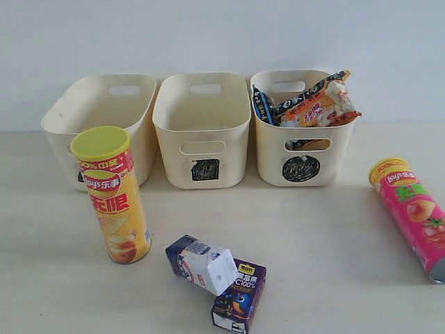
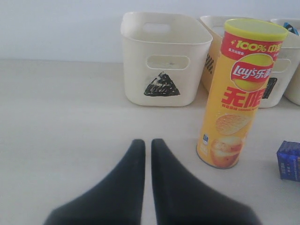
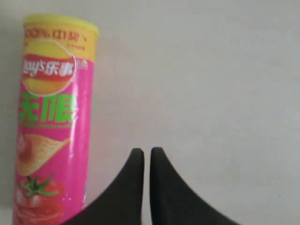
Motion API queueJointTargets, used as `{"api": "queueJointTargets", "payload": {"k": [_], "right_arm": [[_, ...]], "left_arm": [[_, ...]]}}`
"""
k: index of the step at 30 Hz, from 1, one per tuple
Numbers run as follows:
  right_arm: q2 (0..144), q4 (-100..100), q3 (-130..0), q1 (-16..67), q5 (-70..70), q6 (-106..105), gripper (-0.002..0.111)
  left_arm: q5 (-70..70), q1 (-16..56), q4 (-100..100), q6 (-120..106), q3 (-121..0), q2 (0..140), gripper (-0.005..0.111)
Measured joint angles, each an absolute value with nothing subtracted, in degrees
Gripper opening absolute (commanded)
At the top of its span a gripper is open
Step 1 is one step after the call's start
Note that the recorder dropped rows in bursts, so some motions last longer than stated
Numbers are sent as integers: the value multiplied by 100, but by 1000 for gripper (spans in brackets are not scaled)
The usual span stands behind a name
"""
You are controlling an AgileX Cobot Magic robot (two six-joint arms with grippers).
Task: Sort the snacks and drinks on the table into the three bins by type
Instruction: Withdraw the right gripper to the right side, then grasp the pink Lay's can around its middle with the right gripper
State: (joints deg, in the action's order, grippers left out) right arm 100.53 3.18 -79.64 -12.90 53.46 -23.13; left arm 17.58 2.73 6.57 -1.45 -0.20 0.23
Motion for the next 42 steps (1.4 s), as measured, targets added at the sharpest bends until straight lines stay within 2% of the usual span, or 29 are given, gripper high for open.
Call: {"api": "queueJointTargets", "payload": {"k": [5,13,15,16,20,21,22,32,42], "right_arm": [[10089,404,-7400,-1558,4869,-2487,0],[10244,1141,-7348,-1582,4825,-2827,3],[10244,1383,-7348,-1582,4785,-2990,13],[10244,1555,-7348,-1582,4785,-3100,23],[10244,2331,-7348,-1582,4834,-3663,77],[10244,2535,-7348,-1582,4863,-3757,88],[10244,2687,-7348,-1582,4875,-3832,92],[10418,1973,-7348,-251,4954,-3309,93],[11271,1757,-7348,428,4460,-2827,93]], "left_arm": [[1758,273,657,-145,-20,23,4],[1758,273,657,-145,-20,23,4],[1758,273,657,-145,-20,23,4],[1758,273,657,-145,-20,23,4],[1758,273,657,-145,-20,23,4],[1758,273,657,-145,-20,23,4],[1758,273,657,-145,-20,23,4],[1758,273,657,-145,-20,23,4],[1758,273,657,-145,-20,23,4]]}}
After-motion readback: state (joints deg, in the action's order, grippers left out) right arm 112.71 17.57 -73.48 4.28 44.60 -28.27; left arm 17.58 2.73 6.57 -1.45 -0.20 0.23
